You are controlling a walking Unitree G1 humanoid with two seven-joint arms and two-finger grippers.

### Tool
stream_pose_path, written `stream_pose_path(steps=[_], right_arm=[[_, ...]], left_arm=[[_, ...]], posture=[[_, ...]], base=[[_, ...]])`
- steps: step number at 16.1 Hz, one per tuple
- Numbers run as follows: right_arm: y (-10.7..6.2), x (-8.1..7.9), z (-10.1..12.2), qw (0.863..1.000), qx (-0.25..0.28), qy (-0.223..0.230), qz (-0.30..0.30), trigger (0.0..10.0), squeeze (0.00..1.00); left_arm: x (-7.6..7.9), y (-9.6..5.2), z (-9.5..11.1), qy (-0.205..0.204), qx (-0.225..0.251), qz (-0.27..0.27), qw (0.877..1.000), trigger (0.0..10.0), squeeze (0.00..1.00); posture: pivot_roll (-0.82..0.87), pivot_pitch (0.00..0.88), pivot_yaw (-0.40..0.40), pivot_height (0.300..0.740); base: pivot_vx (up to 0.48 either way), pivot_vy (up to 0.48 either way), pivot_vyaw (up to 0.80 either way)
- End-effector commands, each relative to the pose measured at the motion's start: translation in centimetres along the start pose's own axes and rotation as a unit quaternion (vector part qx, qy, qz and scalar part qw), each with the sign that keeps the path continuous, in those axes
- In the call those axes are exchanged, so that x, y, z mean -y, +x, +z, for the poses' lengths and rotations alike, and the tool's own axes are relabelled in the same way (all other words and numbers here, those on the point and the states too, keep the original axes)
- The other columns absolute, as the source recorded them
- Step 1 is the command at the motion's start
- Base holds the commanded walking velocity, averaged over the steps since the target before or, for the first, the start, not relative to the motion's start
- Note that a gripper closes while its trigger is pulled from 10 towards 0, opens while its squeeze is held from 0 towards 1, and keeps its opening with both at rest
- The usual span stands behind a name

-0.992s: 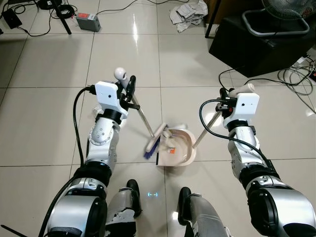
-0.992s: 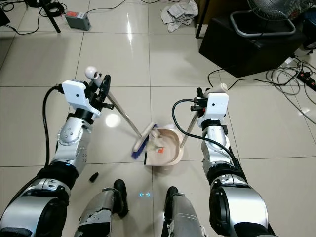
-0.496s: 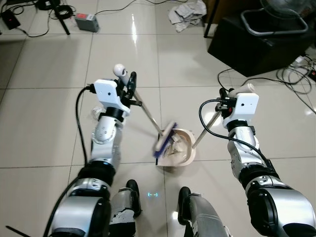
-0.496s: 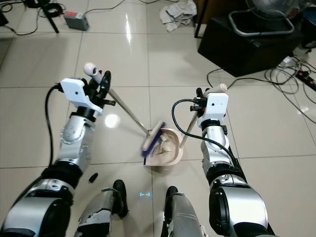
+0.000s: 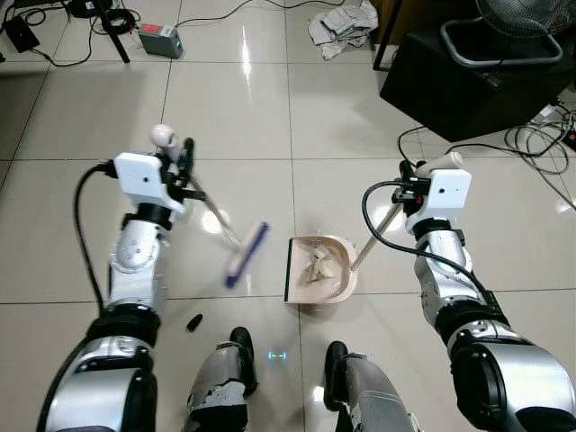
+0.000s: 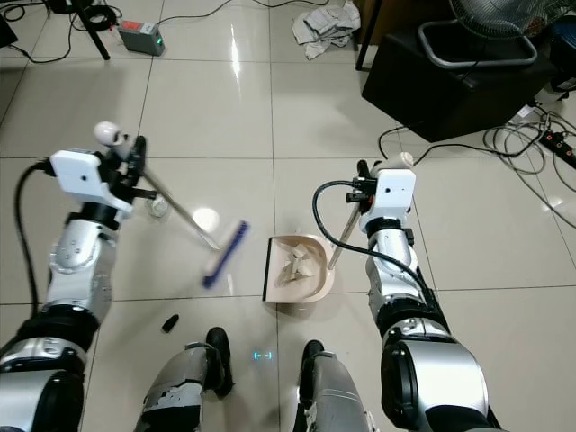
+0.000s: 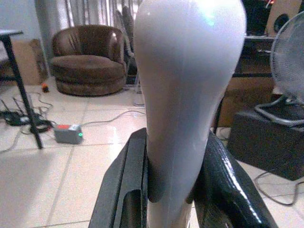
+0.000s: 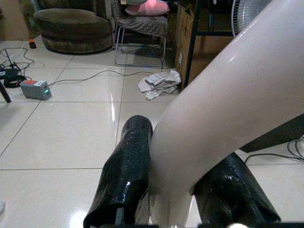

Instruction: Sweep floor

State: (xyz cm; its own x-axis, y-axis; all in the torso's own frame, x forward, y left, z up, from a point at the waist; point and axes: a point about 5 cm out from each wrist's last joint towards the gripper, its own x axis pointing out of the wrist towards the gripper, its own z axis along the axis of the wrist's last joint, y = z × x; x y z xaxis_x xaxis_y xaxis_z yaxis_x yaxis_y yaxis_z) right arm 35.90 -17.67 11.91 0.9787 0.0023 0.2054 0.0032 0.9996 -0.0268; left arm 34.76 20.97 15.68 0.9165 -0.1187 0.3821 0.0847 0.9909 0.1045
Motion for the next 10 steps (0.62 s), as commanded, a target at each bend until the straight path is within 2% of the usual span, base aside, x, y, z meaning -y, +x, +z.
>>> stream_pose_path(steps=[1,3,6,9,10], right_arm=[[-0.8,0.0,-1.2,1.000,-0.026,-0.011,0.009,10.0,0.00],[-0.8,-0.1,-1.1,1.000,-0.025,-0.010,0.010,10.0,0.00],[-0.8,-0.1,-1.1,1.000,-0.024,-0.010,0.009,10.0,0.00],[-0.8,-0.2,-1.1,1.000,-0.024,-0.010,0.010,10.0,0.00],[-0.8,-0.2,-1.1,1.000,-0.025,-0.009,0.009,10.0,0.00]], left_arm=[[-0.6,-0.7,-0.6,0.030,-0.016,0.011,0.999,10.0,0.00],[-0.7,-1.0,-1.0,0.045,-0.029,0.026,0.998,10.0,0.00],[0.3,-0.9,-1.1,0.039,-0.026,0.038,0.998,10.0,0.00],[3.1,-0.6,-1.3,0.019,-0.018,0.040,0.999,10.0,0.00],[3.6,-0.5,-1.3,0.009,-0.018,0.045,0.999,10.0,0.00]], posture=[[0.06,0.288,-0.037,0.740],[0.06,0.293,-0.037,0.740],[0.06,0.285,-0.036,0.740],[0.06,0.288,-0.033,0.740],[0.06,0.289,-0.034,0.740]], base=[[0.000,0.000,0.00],[0.000,0.000,0.00],[0.000,0.000,0.00],[0.000,0.000,0.00],[0.000,0.000,0.00]])
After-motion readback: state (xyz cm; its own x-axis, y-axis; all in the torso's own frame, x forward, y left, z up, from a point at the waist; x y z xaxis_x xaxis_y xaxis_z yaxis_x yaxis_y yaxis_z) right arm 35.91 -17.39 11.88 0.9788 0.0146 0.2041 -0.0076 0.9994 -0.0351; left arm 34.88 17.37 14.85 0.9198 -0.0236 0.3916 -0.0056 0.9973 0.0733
